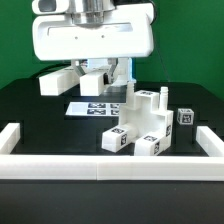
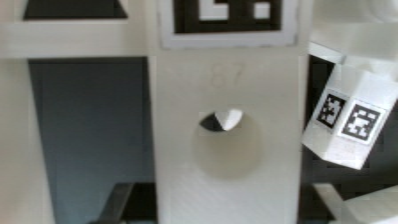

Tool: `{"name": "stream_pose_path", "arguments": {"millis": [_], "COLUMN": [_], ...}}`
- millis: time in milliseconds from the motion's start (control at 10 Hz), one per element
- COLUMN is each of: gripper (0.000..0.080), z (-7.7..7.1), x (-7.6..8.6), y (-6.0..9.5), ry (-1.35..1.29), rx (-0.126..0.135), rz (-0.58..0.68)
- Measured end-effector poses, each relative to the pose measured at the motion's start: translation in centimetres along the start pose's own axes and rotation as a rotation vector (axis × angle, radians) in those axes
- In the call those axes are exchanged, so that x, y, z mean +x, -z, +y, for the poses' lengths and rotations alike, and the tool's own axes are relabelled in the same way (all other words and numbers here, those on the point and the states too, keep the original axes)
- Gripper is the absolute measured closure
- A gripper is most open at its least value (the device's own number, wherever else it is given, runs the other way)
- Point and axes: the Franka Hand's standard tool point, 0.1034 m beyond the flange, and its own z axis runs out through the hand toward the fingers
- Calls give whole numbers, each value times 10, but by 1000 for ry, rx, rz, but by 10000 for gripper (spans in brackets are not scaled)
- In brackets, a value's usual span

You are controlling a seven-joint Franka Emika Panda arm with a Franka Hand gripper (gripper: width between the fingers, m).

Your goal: Assemble chair

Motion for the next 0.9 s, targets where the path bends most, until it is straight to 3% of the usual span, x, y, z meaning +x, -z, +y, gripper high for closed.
{"name": "stream_pose_path", "arguments": {"millis": [200, 400, 500, 900], "gripper": [509, 509, 509, 509], "z": [-14, -45, -52, -51], "x": [0, -2, 0, 0], "y": [7, 9, 10, 8], "ry": [-117, -222, -212, -258], "rx": [5, -3, -2, -3], "rz": [-1, -28, -27, -30]}}
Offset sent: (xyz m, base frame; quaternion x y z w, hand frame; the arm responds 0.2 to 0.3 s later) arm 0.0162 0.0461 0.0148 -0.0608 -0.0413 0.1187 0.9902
